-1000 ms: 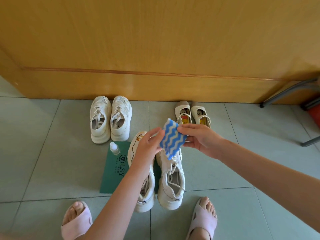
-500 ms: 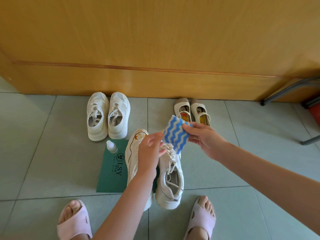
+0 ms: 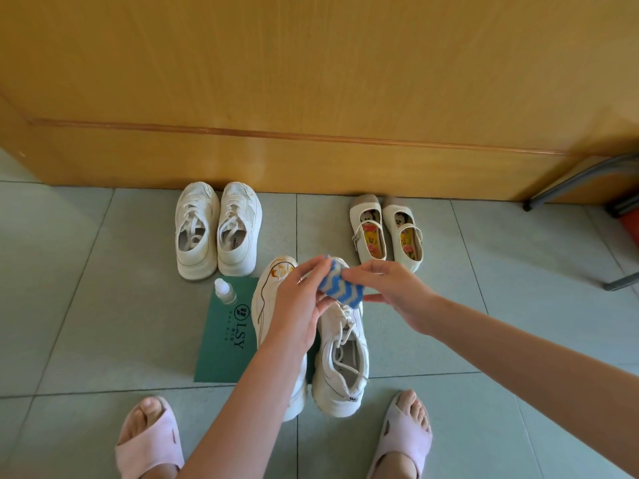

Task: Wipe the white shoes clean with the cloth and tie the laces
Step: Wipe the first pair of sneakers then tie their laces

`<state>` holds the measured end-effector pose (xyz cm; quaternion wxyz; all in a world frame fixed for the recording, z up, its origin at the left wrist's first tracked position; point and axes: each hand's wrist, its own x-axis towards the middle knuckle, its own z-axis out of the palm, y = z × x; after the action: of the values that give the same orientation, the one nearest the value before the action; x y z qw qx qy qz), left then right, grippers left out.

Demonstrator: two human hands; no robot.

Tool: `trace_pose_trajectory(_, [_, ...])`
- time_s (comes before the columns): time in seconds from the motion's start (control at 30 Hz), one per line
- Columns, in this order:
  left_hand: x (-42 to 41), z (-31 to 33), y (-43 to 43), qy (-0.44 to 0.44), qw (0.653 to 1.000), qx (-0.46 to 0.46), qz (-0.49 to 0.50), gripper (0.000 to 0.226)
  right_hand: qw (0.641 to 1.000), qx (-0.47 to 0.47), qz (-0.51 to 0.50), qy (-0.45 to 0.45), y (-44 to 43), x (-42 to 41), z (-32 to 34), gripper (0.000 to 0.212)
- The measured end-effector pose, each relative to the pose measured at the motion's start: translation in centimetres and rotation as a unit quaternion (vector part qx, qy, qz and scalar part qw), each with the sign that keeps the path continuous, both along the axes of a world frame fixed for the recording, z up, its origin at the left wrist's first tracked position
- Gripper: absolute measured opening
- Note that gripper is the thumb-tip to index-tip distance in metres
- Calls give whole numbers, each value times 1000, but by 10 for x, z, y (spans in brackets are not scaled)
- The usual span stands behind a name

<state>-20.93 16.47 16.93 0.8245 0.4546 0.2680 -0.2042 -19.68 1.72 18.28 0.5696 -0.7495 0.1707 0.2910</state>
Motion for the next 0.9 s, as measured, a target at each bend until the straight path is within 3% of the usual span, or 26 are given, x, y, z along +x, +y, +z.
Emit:
trace_pose_trajectory(0.17, [-4, 0, -3, -78, 987, 139, 24, 13, 990, 130, -22, 57, -5, 0, -7, 51])
trace_pose_trajectory(0.33, [-3, 1, -8, -102, 980, 168, 30, 22, 989, 135, 20, 58, -5, -1, -8, 53])
trace_pose_trajectory(0.53, [-2, -11, -9, -72, 979, 191, -6, 18, 996, 77, -14, 49, -12, 10, -21, 18])
trace_pose_trajectory(0.77, [-30, -36, -14, -135, 937, 310, -84, 24, 984, 88, -155, 20, -33, 55, -43, 14])
trace_pose_trajectory(0.8, [-34, -40, -17, -143, 926, 335, -95, 27, 985, 58, -163, 3, -33, 60, -48, 15])
trace_pose_trajectory(0.9, [-46, -46, -30, -136, 906, 379, -132, 45, 975, -170, -112, -90, -29, 70, -67, 20])
